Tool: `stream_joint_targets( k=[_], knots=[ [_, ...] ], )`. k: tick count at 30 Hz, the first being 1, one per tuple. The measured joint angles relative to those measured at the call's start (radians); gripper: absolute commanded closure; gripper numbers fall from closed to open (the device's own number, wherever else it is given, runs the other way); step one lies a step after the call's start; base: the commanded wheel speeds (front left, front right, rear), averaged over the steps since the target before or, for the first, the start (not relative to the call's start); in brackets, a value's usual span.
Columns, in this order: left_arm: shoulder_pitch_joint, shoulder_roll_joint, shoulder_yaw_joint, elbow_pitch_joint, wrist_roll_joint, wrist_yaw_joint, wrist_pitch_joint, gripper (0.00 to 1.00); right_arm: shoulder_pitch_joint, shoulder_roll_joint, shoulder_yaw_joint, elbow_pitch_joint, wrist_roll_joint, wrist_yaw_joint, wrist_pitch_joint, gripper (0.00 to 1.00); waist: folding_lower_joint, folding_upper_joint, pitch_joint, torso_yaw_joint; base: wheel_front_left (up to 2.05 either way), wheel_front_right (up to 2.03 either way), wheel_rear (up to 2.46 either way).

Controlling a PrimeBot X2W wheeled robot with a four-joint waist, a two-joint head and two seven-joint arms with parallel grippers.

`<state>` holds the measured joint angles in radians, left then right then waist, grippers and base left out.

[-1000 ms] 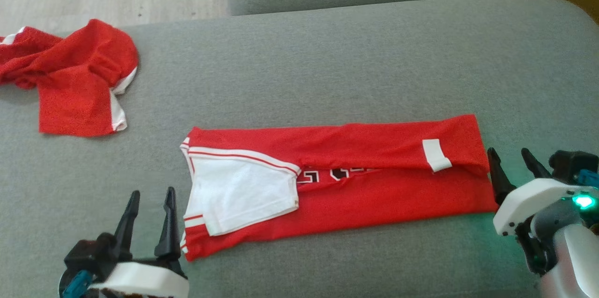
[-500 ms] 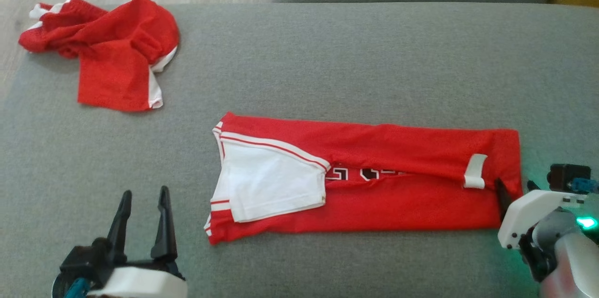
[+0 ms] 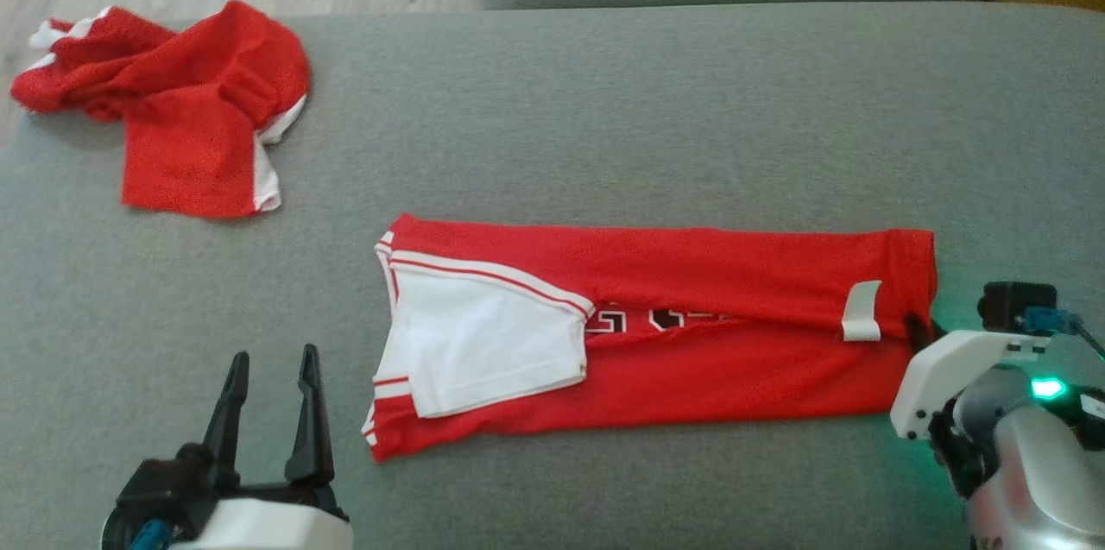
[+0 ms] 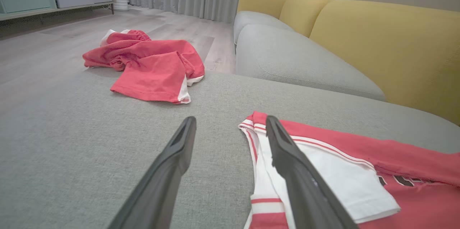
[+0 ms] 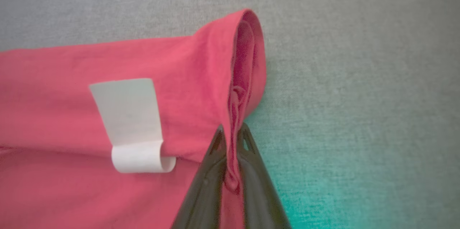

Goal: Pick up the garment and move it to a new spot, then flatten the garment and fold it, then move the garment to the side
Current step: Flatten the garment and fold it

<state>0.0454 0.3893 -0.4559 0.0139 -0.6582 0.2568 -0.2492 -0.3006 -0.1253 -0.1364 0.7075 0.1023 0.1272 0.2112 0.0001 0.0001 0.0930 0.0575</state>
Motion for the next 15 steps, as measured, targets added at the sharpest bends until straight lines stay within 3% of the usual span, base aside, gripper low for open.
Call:
stream_joint_targets(
  k=[5, 15],
  knots=[
    [0.000, 0.001, 0.000, -0.003, 0.000, 0.003, 0.000, 0.00, -0.018, -0.014, -0.027, -0.016, -0.010, 0.000, -0.001, 1.00, 0.0000, 0.0000, -0.009, -0.043, 0.00, 0.00, 0.00],
    [0.000, 0.001, -0.004, -0.012, 0.007, 0.009, 0.001, 0.00, -0.016, -0.110, -0.127, -0.180, -0.011, 0.000, 0.067, 1.00, -0.0001, 0.0000, -0.024, -0.138, 0.00, 0.00, 0.00]
  ],
)
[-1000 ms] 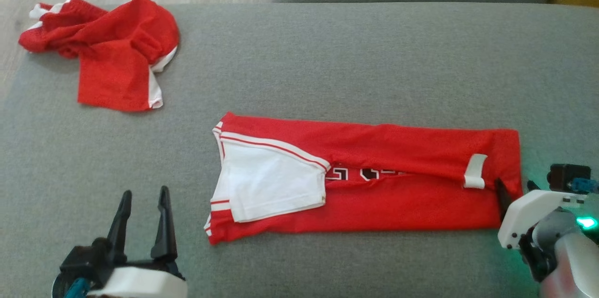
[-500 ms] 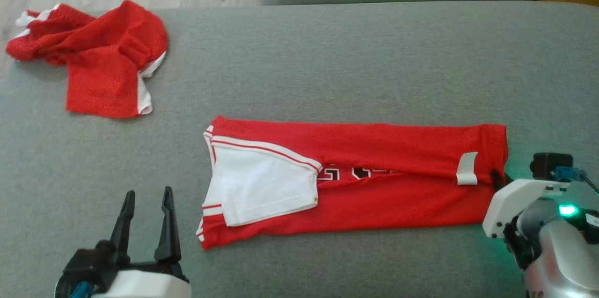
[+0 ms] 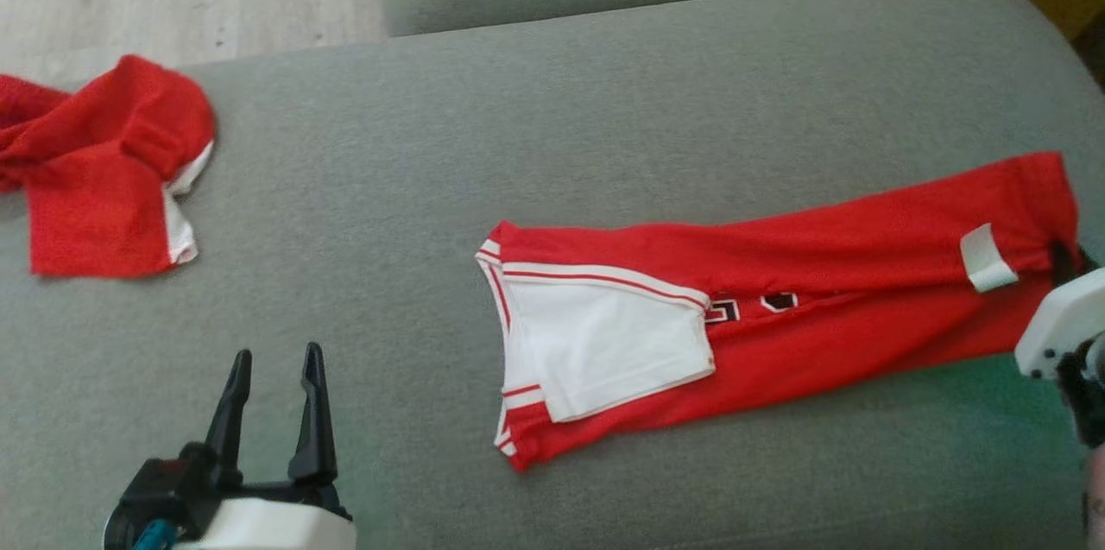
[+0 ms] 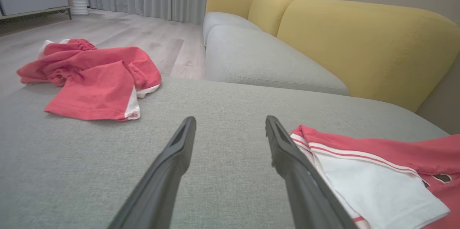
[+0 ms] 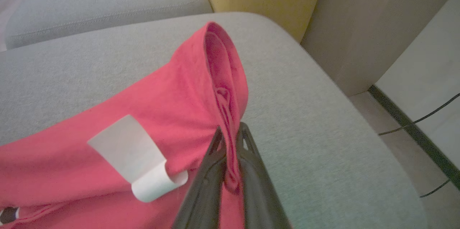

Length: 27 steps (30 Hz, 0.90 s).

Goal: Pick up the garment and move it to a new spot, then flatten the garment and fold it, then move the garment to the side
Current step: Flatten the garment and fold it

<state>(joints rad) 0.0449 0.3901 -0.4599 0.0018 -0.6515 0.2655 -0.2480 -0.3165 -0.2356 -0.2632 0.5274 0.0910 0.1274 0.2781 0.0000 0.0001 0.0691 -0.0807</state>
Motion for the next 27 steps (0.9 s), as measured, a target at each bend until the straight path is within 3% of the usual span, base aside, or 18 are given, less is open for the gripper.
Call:
stream_joint_targets(
  k=[5, 10, 18, 27],
  knots=[
    [-0.001, -0.002, -0.003, 0.001, 0.000, 0.000, 0.000, 0.00, 0.009, 0.017, 0.004, -0.075, 0.037, 0.000, 0.022, 1.00, 0.0000, 0.0000, 0.003, -0.035, 0.00, 0.00, 0.00],
    [-0.003, -0.005, -0.007, 0.012, 0.000, -0.002, 0.000, 0.00, 0.070, 0.076, 0.105, -0.188, 0.104, 0.000, 0.065, 1.00, 0.0000, 0.0000, 0.003, -0.045, 0.00, 0.00, 0.00],
    [-0.015, -0.013, -0.022, 0.022, 0.000, -0.001, 0.000, 0.00, 0.148, 0.164, 0.312, -0.350, 0.271, 0.000, 0.111, 1.00, 0.0000, 0.0000, -0.003, 0.001, 0.00, 0.00, 0.00],
    [-0.020, -0.015, -0.025, 0.024, 0.002, -0.003, 0.001, 0.00, 0.139, 0.174, 0.537, -0.333, 0.439, 0.000, 0.085, 1.00, 0.0000, 0.0000, 0.000, 0.083, 0.00, 0.00, 0.00]
  ],
)
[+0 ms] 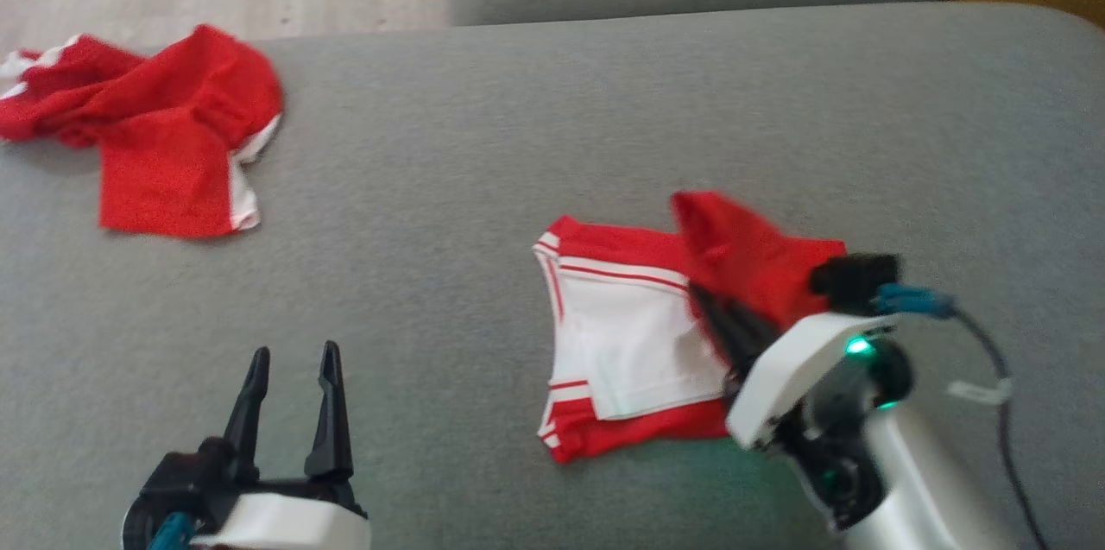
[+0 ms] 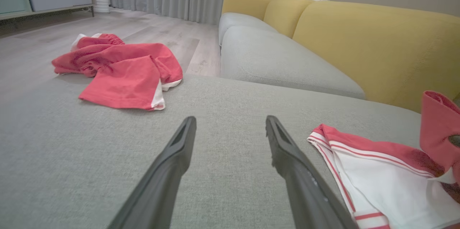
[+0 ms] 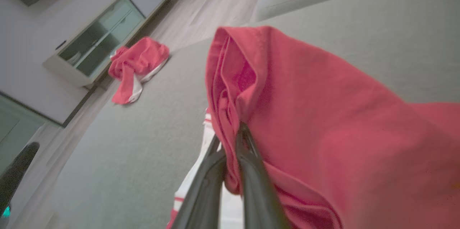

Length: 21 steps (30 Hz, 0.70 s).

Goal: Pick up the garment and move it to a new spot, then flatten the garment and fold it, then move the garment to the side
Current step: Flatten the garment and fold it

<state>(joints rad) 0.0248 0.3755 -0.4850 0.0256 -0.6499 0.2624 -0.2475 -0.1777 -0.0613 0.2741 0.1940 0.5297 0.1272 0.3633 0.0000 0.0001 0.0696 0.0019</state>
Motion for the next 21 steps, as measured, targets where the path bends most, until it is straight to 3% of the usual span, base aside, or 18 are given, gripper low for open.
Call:
stream_joint_targets(
  k=[5, 14, 15, 16, 17, 21],
  knots=[
    [-0.006, -0.008, -0.006, 0.005, 0.000, -0.009, 0.000, 0.00, -0.027, 0.000, 0.106, 0.082, 0.059, 0.000, -0.037, 1.00, 0.0000, 0.0000, 0.002, 0.060, 0.00, 0.00, 0.00],
    [-0.006, -0.012, -0.009, 0.022, 0.000, -0.016, 0.000, 0.00, -0.101, 0.000, 0.172, 0.247, 0.123, 0.000, -0.096, 1.00, 0.0000, 0.0000, 0.002, 0.121, 0.00, 0.00, 0.00],
    [-0.006, -0.012, -0.009, 0.023, 0.000, -0.016, 0.000, 0.00, -0.103, 0.000, 0.179, 0.256, 0.135, 0.000, -0.107, 0.61, 0.0000, 0.0000, 0.001, 0.122, 0.00, 0.00, 0.00],
    [-0.006, -0.013, -0.009, 0.024, 0.000, -0.016, 0.000, 0.00, -0.105, 0.000, 0.190, 0.266, 0.145, 0.000, -0.113, 0.11, 0.0000, 0.0000, 0.000, 0.122, 0.00, 0.00, 0.00],
    [-0.006, -0.013, -0.009, 0.026, 0.000, -0.016, 0.000, 0.00, -0.105, -0.001, 0.204, 0.273, 0.153, 0.000, -0.121, 0.00, 0.0000, 0.0000, -0.002, 0.121, 0.00, 0.00, 0.00],
    [-0.006, -0.016, -0.012, 0.032, 0.000, -0.018, 0.000, 0.00, -0.108, 0.000, 0.239, 0.276, 0.201, 0.000, -0.170, 0.00, 0.0000, 0.0000, -0.011, 0.110, 0.00, 0.00, 0.00]
  ],
)
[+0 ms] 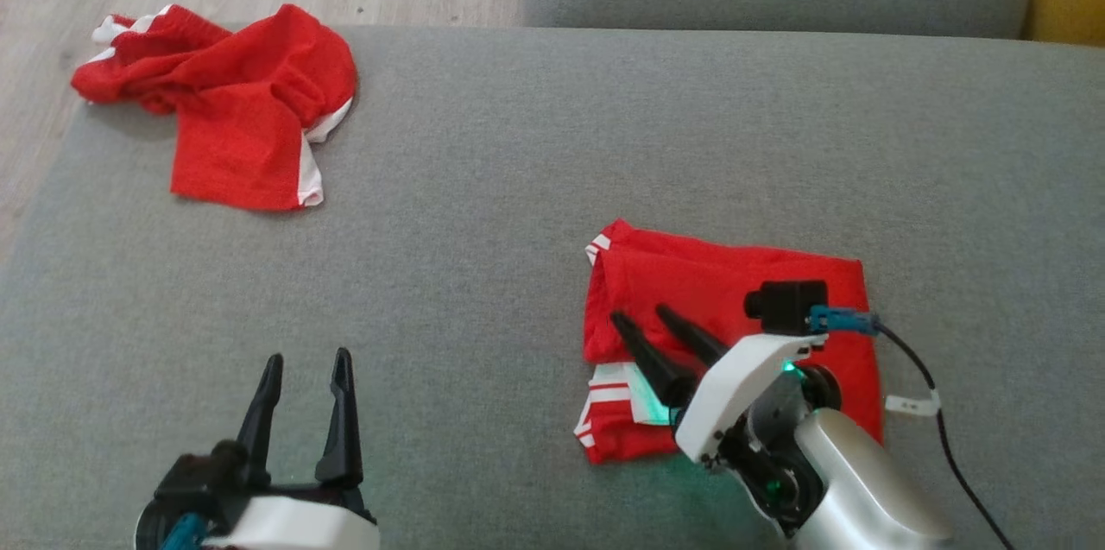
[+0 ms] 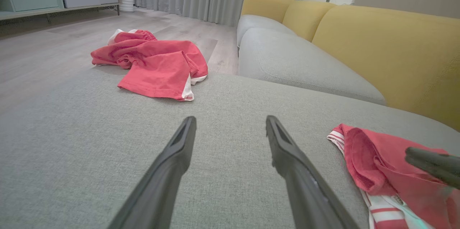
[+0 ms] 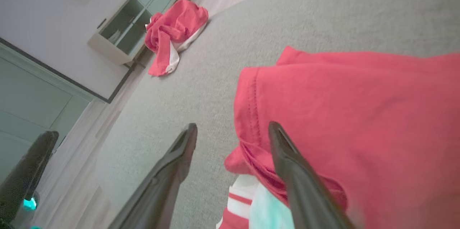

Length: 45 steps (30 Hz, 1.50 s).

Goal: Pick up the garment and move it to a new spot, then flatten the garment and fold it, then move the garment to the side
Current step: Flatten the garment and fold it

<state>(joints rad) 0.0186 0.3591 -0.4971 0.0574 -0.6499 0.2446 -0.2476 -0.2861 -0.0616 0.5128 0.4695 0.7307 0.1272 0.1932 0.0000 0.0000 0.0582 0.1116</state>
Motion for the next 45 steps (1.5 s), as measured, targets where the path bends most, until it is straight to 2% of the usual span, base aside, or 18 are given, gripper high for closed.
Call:
stream_joint_targets(
  k=[6, 10, 15, 23, 24, 26, 28, 34, 38, 39, 40, 45],
  knots=[
    [0.000, -0.005, -0.014, 0.003, 0.002, -0.008, 0.000, 0.00, -0.018, 0.000, -0.055, -0.007, -0.038, 0.000, -0.102, 0.00, 0.0000, 0.0000, -0.013, -0.024, 0.00, 0.00, 0.00],
    [0.000, -0.011, -0.019, 0.003, 0.004, -0.008, 0.000, 0.00, -0.017, 0.000, -0.163, -0.012, -0.190, 0.000, -0.164, 0.00, 0.0000, 0.0000, -0.016, -0.043, 0.00, 0.00, 0.00],
    [-0.002, -0.016, -0.021, 0.003, 0.008, -0.008, 0.000, 0.00, -0.007, 0.000, -0.272, -0.064, -0.336, 0.000, -0.186, 0.00, 0.0000, 0.0000, -0.014, -0.064, 0.00, 0.00, 0.00],
    [-0.019, -0.020, -0.028, 0.004, 0.008, -0.008, 0.000, 0.00, 0.092, -0.001, -0.290, -0.107, -0.590, 0.000, -0.203, 0.00, 0.0000, 0.0000, -0.007, -0.060, 0.00, 0.00, 0.00],
    [-0.019, -0.020, -0.028, 0.004, 0.008, -0.008, 0.000, 0.00, 0.106, -0.001, -0.285, -0.103, -0.618, 0.000, -0.205, 0.19, 0.0000, 0.0000, -0.005, -0.057, 0.00, 0.00, 0.00],
    [-0.019, -0.020, -0.028, 0.005, 0.008, -0.008, 0.000, 0.00, 0.127, 0.000, -0.275, -0.087, -0.657, 0.000, -0.208, 0.73, 0.0000, 0.0000, -0.003, -0.049, 0.00, 0.00, 0.00],
    [-0.019, -0.020, -0.028, 0.005, 0.008, -0.008, 0.000, 0.00, 0.135, -0.001, -0.262, -0.052, -0.695, 0.000, -0.213, 0.99, 0.0000, 0.0000, 0.000, -0.041, 0.00, 0.00, 0.00],
    [-0.019, -0.019, -0.027, 0.005, 0.008, -0.008, 0.000, 0.00, 0.130, -0.001, -0.249, 0.064, -0.740, 0.000, -0.242, 1.00, 0.0000, 0.0000, 0.008, -0.017, 0.00, 0.00, 0.00],
    [-0.019, -0.019, -0.026, 0.005, 0.008, -0.007, 0.000, 0.00, 0.113, 0.000, -0.198, 0.112, -0.731, 0.000, -0.257, 1.00, 0.0000, 0.0000, 0.011, -0.005, 0.00, 0.00, 0.00],
    [-0.019, -0.018, -0.026, 0.005, 0.008, -0.007, 0.000, 0.00, 0.093, 0.000, -0.148, 0.128, -0.717, 0.000, -0.265, 1.00, 0.0000, 0.0000, 0.012, 0.002, 0.00, 0.00, 0.00],
    [-0.019, -0.018, -0.026, 0.005, 0.008, -0.007, 0.000, 0.00, 0.093, 0.000, -0.148, 0.128, -0.717, 0.000, -0.265, 1.00, 0.0000, 0.0000, 0.012, 0.002, 0.00, 0.00, 0.00],
    [-0.019, -0.018, -0.025, 0.005, 0.008, -0.007, 0.000, 0.00, 0.058, 0.000, -0.006, 0.135, -0.649, 0.000, -0.272, 1.00, 0.0000, 0.0000, 0.014, 0.013, 0.00, 0.00, 0.00]
  ],
)
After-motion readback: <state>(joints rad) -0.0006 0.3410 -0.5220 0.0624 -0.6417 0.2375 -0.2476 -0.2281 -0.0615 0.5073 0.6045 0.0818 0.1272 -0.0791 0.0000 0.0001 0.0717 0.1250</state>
